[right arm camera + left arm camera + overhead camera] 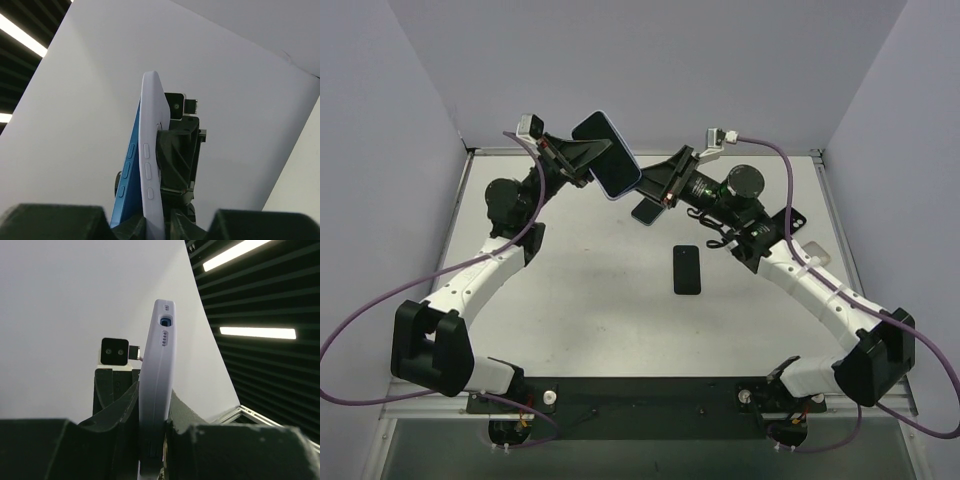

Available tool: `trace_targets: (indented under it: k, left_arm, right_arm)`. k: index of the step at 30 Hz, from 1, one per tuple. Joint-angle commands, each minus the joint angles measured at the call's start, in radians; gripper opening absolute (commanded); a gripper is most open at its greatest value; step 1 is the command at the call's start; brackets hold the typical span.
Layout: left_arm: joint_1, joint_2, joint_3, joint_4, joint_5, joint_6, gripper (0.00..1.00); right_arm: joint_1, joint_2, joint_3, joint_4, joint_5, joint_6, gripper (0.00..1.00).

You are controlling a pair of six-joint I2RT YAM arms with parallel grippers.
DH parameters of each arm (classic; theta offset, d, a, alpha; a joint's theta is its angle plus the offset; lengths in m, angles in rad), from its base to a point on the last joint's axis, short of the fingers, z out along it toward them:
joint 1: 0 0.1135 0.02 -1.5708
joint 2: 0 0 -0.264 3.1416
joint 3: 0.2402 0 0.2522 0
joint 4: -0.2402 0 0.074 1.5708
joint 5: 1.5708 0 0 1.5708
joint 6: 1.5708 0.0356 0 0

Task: Take the phone out of the phone case
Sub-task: Remove the phone case from the phone.

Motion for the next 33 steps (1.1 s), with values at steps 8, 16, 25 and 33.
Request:
trace_targets:
  k: [8, 16, 25, 33]
  left_arm:
    - [-0.150, 0.053, 0.038, 0.333, 0.241, -0.099, 0.00]
    - [-0.170, 0.167, -0.075, 0.425, 0.256, -0.119, 0.07]
    - [-0.182, 0.170, -0.189, 0.174, 0.350, 0.120, 0.63]
    - [-0.173, 0.185, -0.264, 0.055, 0.390, 0.220, 0.84]
  right_arm:
    - [0.037, 0.163, -0.121, -0.326, -0.146, -0.067, 0.00]
    - [-0.033, -0.043, -0.323, -0.381, 0.044, -0.082, 0.00]
    - [-0.046, -0.219, -0.314, -0.669, 0.317, -0.234, 0.00]
    - [-0.035, -0.278, -0.256, -0.861, 0.532, -0.363, 0.00]
